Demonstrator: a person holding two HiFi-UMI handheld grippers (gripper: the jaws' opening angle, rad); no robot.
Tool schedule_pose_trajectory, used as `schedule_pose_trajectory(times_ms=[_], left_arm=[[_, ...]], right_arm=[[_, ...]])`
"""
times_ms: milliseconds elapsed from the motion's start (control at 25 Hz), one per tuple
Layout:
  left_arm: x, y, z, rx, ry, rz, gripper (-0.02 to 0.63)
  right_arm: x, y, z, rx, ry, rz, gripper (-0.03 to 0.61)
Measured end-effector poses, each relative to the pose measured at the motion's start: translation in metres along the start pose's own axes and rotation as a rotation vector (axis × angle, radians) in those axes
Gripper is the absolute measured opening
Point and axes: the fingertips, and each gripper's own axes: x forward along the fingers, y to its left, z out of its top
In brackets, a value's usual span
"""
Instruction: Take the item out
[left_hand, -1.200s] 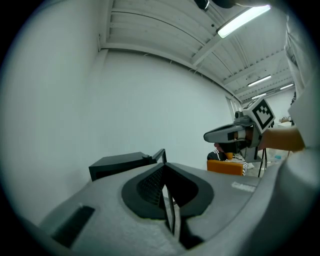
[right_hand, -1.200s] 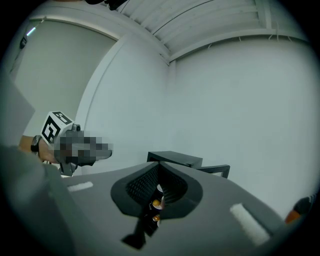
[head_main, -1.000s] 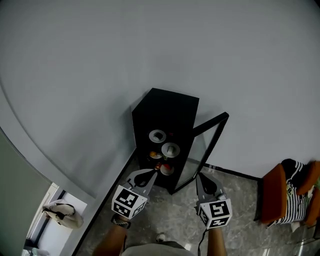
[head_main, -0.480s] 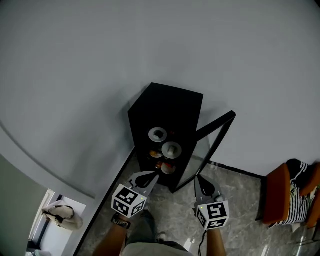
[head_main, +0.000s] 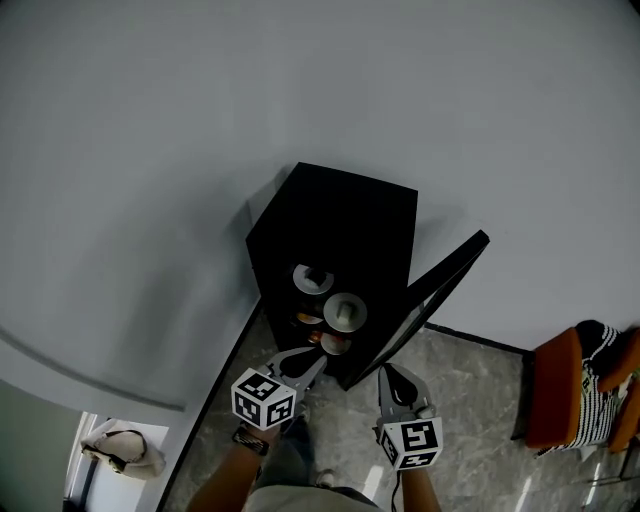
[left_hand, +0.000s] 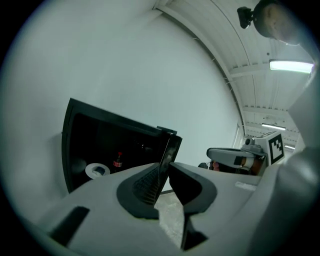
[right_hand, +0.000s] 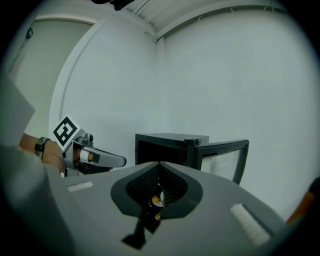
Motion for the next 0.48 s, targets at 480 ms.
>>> schedule_pose_trajectory(times_ms=[480], left_arm=[[0.081,0.11,-0.072,-0.48,0.03,-0.037,0.086]], right_arm=[[0.066,-0.007,-0.053,0.066,0.133,-0.028,0.008]])
